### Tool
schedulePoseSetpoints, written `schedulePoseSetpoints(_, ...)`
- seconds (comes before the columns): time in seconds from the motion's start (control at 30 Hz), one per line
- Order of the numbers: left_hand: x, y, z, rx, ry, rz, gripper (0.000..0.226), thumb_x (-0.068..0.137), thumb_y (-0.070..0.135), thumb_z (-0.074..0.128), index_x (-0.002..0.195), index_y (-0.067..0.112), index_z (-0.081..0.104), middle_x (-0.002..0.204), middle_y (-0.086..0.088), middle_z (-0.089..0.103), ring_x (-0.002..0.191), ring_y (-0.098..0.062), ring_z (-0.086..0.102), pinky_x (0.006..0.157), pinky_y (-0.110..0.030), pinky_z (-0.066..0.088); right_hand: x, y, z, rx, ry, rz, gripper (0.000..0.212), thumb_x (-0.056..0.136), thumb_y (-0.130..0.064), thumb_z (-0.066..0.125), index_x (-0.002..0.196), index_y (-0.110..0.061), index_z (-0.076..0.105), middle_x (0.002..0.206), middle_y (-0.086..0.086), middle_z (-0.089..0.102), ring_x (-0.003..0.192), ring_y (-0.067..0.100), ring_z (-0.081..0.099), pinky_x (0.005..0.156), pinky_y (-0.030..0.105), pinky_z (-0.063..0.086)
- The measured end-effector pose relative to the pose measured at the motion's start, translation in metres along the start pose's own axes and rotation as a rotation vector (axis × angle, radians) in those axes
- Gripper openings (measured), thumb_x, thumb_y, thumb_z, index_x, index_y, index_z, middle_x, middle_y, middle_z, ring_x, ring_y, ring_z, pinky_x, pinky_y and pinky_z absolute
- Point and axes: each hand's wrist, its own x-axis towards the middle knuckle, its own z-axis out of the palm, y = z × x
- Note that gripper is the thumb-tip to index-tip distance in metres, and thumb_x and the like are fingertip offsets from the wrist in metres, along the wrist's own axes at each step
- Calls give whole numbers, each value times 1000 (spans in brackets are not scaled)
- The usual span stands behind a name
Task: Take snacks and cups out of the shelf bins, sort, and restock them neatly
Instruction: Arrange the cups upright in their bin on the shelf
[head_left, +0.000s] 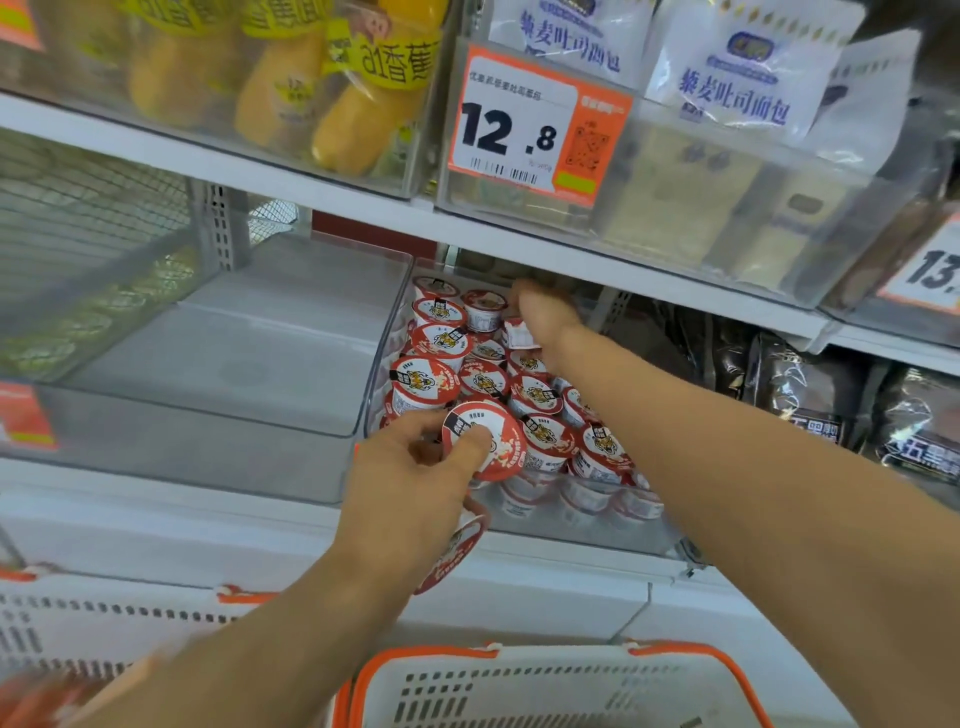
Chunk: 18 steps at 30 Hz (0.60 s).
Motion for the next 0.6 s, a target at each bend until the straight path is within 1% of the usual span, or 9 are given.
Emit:
schedulePoseSetpoints(0.03, 0, 1, 0, -4, -5, 5, 10, 88, 42, 67, 90, 39, 58, 85, 24, 61, 79, -2, 63, 62, -10, 45, -7, 1, -1, 49, -45, 14, 12, 82, -22, 53, 79, -11, 55, 98, 15, 57, 95, 29, 56, 82, 38, 46)
schedulePoseSetpoints(0.1, -1, 4, 1, -19, -13, 12, 11, 89, 41, 67, 86, 40, 56, 83, 26, 59, 76, 1, 61, 56, -7, 41, -16, 7, -1, 83, -121, 37, 31, 69, -27, 64, 93, -8, 63, 113, 10, 62, 107, 25, 58, 91, 39, 47)
schedulePoseSetpoints(0.13, -2, 5, 2, -23, -14, 13, 11, 89, 41, 67, 87, 39, 57, 83, 25, 59, 77, 1, 61, 57, -7, 41, -19, 9, -1, 68, -123, 21, 41, 71, -29, 72, 106, -9, 65, 119, 7, 63, 110, 23, 58, 95, 37, 48)
schedulePoseSetpoints(0.2, -3, 6, 3, -20, -14, 17, 10, 89, 40, 67, 88, 38, 58, 85, 24, 60, 79, 0, 61, 60, -8, 43, -24, 13, 1, 48, -42, -80, 40, 77, -32, 84, 108, -14, 65, 114, 1, 64, 105, 16, 59, 94, 32, 49)
schedulePoseSetpoints(0.27, -4, 6, 2, -19, -6, 23, 10, 89, 41, 67, 90, 37, 58, 86, 22, 61, 80, -1, 62, 63, -9, 44, -26, 19, 3, 20, 38, -162, 36, 78, -38, 85, 100, -18, 65, 110, -3, 65, 104, 13, 58, 94, 29, 48)
schedulePoseSetpoints(0.37, -5, 8, 0, -27, 5, 28, 12, 89, 42, 66, 93, 37, 55, 83, 24, 58, 74, 0, 59, 58, -8, 41, -29, 30, 6, -31, 53, -156, 39, 80, -41, 82, 108, -18, 67, 120, -4, 64, 115, 14, 56, 95, 25, 42)
schedulePoseSetpoints(0.47, -5, 12, 0, -53, 10, 24, 12, 90, 42, 66, 86, 37, 55, 79, 24, 58, 71, 0, 60, 54, -11, 40, -35, 30, 3, -45, 18, -150, 45, 82, -42, 80, 117, -18, 64, 133, 0, 61, 128, 17, 54, 104, 31, 43)
schedulePoseSetpoints(0.53, -4, 14, 2, -58, 14, 25, 15, 90, 42, 66, 81, 37, 55, 78, 24, 59, 71, -1, 61, 55, -13, 41, -50, 22, -4, -90, 64, -225, 46, 86, -35, 79, 125, -18, 61, 132, -2, 60, 122, 12, 55, 106, 31, 45)
schedulePoseSetpoints(0.6, -4, 15, 4, -63, 24, 23, 16, 89, 42, 67, 79, 36, 56, 78, 21, 62, 72, -2, 63, 57, -16, 44, -73, 16, -21, -113, 50, -329, 32, 89, -14, 72, 119, -21, 63, 119, -7, 64, 105, 11, 63, 98, 35, 53)
